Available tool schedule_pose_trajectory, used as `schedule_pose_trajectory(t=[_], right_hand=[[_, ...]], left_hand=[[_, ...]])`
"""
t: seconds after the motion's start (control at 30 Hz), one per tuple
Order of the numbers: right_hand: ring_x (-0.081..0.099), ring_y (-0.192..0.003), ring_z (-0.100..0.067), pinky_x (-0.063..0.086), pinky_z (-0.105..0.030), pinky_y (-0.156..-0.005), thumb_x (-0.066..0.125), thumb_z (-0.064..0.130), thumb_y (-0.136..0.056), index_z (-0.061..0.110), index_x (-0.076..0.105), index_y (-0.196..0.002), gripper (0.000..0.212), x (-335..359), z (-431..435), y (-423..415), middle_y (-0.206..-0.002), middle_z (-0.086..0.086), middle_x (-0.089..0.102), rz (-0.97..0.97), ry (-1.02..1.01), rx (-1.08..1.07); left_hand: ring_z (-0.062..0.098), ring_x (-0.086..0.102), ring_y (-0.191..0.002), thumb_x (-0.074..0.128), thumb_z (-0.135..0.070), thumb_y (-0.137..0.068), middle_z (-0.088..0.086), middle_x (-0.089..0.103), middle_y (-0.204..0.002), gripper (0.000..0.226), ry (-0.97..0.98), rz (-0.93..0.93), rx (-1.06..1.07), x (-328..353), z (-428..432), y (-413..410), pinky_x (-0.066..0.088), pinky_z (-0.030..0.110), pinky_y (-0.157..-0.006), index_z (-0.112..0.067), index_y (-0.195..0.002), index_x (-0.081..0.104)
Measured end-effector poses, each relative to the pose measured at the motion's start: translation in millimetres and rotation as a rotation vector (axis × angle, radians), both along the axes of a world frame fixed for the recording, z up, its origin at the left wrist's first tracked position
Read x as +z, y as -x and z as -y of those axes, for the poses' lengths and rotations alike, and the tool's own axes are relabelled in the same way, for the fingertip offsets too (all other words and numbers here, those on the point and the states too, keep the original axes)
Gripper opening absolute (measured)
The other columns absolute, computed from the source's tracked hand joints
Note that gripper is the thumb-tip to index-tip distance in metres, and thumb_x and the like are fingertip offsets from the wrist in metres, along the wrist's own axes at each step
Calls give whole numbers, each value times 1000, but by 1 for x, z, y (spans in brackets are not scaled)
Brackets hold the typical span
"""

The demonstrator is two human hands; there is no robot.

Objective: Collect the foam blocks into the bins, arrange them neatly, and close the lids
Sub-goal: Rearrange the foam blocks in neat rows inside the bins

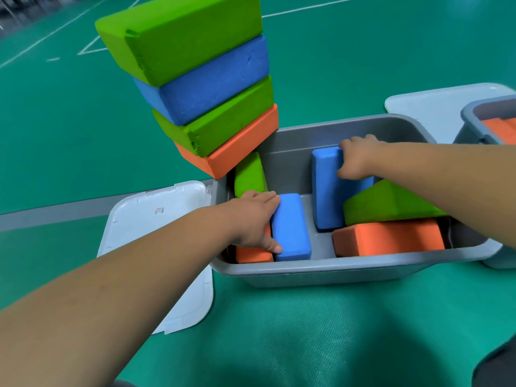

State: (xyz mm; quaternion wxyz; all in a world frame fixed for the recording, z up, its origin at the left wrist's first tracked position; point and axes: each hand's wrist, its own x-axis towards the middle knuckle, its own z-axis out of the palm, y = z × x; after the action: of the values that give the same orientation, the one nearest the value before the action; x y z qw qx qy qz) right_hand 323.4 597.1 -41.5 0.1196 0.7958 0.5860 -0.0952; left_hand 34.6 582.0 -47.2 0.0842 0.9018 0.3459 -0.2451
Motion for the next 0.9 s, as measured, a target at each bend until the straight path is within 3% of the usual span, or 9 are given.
schedule_pose_trajectory(t=[0.1, 0.23, 0.37, 0.47, 0.57, 0.63, 0.73, 0.9], right_hand=[[44, -127, -38, 44, -45, -98, 61, 40, -86, 21, 52, -139, 57, 3, -1, 2, -134, -9, 48, 70, -14, 99], [43, -123, -38, 42, -46, -100, 72, 47, -75, 41, 45, -138, 69, 3, -5, 11, -133, -10, 41, 80, -2, 197], [41, -132, -38, 40, -48, -108, 76, 42, -70, 28, 40, -136, 76, -3, -5, 12, -144, -6, 38, 115, 78, 270], [43, -131, -35, 45, -49, -99, 72, 32, -71, 32, 36, -127, 66, 0, -2, 7, -145, 1, 44, 88, 117, 297], [42, -126, -33, 44, -45, -97, 65, 22, -83, 40, 26, -147, 76, 2, -1, 5, -152, 5, 43, 175, 104, 390], [42, -128, -31, 42, -42, -100, 65, 30, -90, 41, 24, -157, 79, 6, 0, 7, -157, 9, 38, 271, 74, 483], [42, -129, -28, 40, -45, -105, 67, 49, -83, 42, 37, -150, 73, 13, -2, 10, -149, 7, 41, 391, 41, 576], [57, -118, -31, 46, -47, -97, 63, 67, -68, 22, 44, -127, 76, 31, 2, 25, -132, -2, 52, 174, -50, 412]], left_hand=[[31, 14, -156, 73, -75, -78, -2, 7, -174, 123, -10, 6, -2, -2, -1, 0, 27, 49, -125, -18, -166, 10], [31, 15, -154, 75, -75, -75, -5, 7, -173, 128, -10, 7, 7, -3, -1, -1, 28, 50, -124, -19, -166, 4], [30, 13, -155, 75, -75, -75, -6, 6, -174, 130, 3, 8, 27, -2, -1, -1, 27, 51, -124, -22, -166, -1], [29, 13, -156, 74, -76, -75, -7, 6, -174, 130, 5, 10, 31, -1, -2, 0, 27, 51, -124, -23, -166, -2], [30, 14, -155, 74, -76, -74, -8, 7, -173, 130, 7, 17, 34, -3, -3, 1, 28, 52, -124, -23, -166, 0], [30, 15, -155, 74, -77, -74, -8, 7, -173, 130, 4, 18, 36, -4, -3, 1, 28, 52, -123, -23, -166, 1], [29, 16, -154, 74, -77, -75, -9, 8, -173, 127, 3, 17, 32, -4, -4, 2, 29, 51, -123, -23, -166, 4], [30, 27, -146, 76, -74, -74, -7, 18, -168, 117, -14, 29, 6, -1, -4, 0, 36, 51, -118, -21, -163, 21]])
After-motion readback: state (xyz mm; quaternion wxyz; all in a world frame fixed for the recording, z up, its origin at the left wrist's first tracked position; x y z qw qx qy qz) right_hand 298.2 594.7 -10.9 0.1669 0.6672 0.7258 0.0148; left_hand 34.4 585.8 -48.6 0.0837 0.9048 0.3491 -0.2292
